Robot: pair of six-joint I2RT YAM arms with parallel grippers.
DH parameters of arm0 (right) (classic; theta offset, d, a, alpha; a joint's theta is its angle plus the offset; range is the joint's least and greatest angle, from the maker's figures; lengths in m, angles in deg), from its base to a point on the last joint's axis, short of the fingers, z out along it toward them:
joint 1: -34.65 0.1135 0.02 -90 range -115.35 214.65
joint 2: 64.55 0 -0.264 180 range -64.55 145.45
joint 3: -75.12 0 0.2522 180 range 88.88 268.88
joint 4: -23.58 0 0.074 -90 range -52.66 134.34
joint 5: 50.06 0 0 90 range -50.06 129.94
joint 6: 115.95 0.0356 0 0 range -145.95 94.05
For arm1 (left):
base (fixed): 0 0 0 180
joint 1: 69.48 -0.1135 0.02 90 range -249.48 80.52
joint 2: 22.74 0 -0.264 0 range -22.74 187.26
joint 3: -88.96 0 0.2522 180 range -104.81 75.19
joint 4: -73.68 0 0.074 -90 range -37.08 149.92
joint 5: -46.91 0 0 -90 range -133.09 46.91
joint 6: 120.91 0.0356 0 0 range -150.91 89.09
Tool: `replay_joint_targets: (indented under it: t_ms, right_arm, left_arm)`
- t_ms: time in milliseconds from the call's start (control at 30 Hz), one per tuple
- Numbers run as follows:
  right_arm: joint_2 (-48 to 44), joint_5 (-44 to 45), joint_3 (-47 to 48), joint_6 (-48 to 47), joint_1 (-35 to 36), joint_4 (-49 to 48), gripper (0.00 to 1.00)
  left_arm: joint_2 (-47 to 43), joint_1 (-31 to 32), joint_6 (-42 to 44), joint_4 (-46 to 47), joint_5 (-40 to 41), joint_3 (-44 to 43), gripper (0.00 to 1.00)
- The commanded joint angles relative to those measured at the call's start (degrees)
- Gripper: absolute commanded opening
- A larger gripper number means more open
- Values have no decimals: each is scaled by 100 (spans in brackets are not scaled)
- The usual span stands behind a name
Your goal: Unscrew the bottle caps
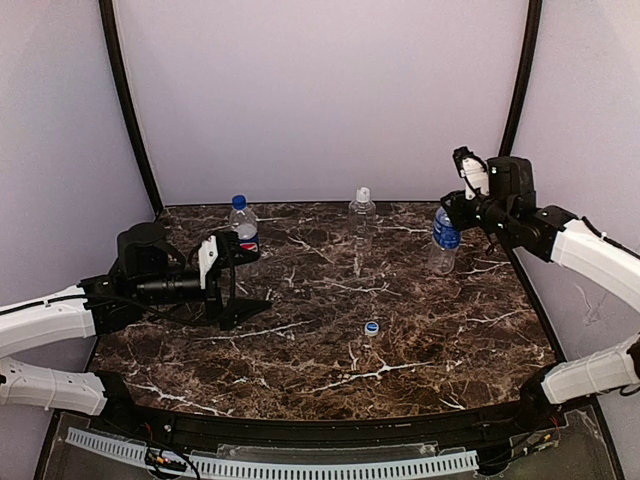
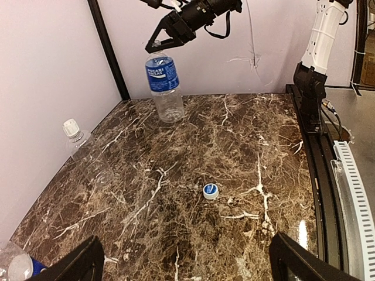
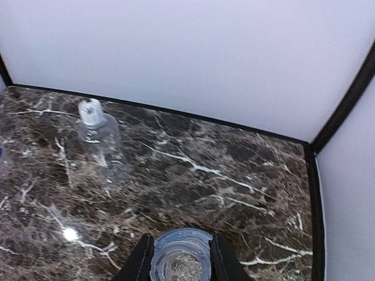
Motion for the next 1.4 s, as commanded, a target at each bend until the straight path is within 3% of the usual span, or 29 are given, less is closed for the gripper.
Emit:
replay_joint_targets:
  t_ms: [0,333,500,533,667,767,867,967,1133,1267,1367]
  right_arm:
    - [-17,212,-500,103,-766,-253,0]
    - [137,-469,-1213,596,-1793,-1014,0]
    - [108,-549,-1354,615,-1867,-1087,0]
    - [105,-531,-1370,600,-1867,-1085,3]
    - [1,-513,-1455,539,-1869,-1083,41]
    - [-97,-658,-1464,424,-1868,-1076,63]
    - [-210,-678,-1349,341,-1867,-1016,77]
    - [-309,-691,-1079,198,-1867,-867,98]
    - [-347,-878,-345,-72,-1856,-397,99]
    - [-375,-1475,80,-63,-1843,-273,99]
    - [-275,-1876,287,139,-1752,-357,99]
  left_arm:
    - [-88,10,-21,89,274,56,99]
    - [-68,10,26,-24,356,-3,99]
    - [-39,8,54,26,338,0,99]
    - [-32,4,54,37,341,0,99]
    - [-22,8,55,80,358,-13,99]
    - [-7,11,20,115,412,-33,99]
    - [47,7,-63,174,591,-108,99]
    - [130,-100,-189,59,892,-369,99]
    - [665,-1489,-1216,-1156,353,-1390,98]
    - [908,-2203,-806,-2226,321,-2473,98]
    - [1579,-2916,-899,-2919,-256,-3095,99]
